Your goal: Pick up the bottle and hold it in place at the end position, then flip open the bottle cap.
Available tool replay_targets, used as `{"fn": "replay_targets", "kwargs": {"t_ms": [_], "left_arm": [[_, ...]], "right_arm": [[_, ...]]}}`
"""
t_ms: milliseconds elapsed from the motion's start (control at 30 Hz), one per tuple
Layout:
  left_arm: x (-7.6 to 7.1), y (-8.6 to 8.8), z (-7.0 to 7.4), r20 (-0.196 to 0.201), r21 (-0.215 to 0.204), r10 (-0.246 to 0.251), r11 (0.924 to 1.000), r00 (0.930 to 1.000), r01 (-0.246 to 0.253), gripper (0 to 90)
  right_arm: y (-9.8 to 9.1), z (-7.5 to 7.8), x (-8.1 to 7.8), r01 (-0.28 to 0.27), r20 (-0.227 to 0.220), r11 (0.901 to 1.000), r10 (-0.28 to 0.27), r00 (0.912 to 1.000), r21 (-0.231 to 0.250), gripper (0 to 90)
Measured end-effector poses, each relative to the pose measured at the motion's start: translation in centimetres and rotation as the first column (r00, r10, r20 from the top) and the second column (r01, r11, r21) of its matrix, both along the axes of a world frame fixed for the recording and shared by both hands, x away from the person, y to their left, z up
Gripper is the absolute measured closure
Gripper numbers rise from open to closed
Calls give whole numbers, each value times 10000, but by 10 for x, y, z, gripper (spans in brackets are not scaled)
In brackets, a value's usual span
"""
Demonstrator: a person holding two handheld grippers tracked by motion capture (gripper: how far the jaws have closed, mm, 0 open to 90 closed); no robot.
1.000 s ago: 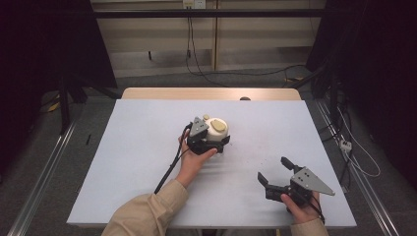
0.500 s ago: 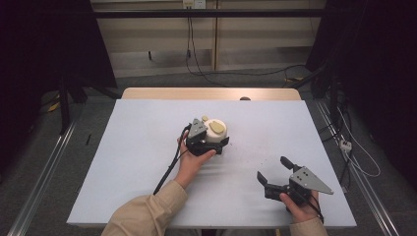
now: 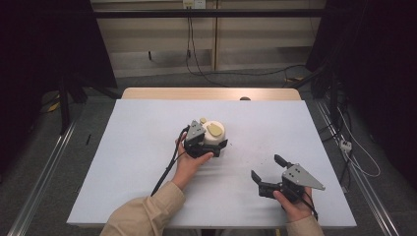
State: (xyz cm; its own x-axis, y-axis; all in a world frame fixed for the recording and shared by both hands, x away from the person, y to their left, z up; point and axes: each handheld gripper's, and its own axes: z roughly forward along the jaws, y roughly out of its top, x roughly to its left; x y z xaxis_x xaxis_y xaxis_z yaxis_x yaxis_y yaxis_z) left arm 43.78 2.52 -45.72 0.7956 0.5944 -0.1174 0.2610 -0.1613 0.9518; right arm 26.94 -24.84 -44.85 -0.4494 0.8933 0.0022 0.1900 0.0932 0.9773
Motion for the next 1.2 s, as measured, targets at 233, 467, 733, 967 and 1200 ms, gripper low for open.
{"fn": "replay_targets", "kwargs": {"t_ms": [233,467,733,967,1200], "left_arm": [[-1,0,0,25,7,18,10000,10000,-18,61],[-1,1,0,51,9,-14,10000,10000,14,61],[-1,1,-1,93,2,-15,10000,10000,15,61],[-1,1,-1,96,10,-13,10000,10000,13,61],[-1,1,-1,94,31,-17,10000,10000,16,62]], "right_arm": [[2,-1,3,-10,-259,10000,12,9997,78,45],[8,2,9,-88,-470,9999,92,9989,93,45],[18,6,15,-190,-612,9998,190,9979,2,48],[22,8,20,-194,-890,9998,188,9959,-49,53],[27,10,24,-218,-1058,9997,211,9942,-52,58]]}}
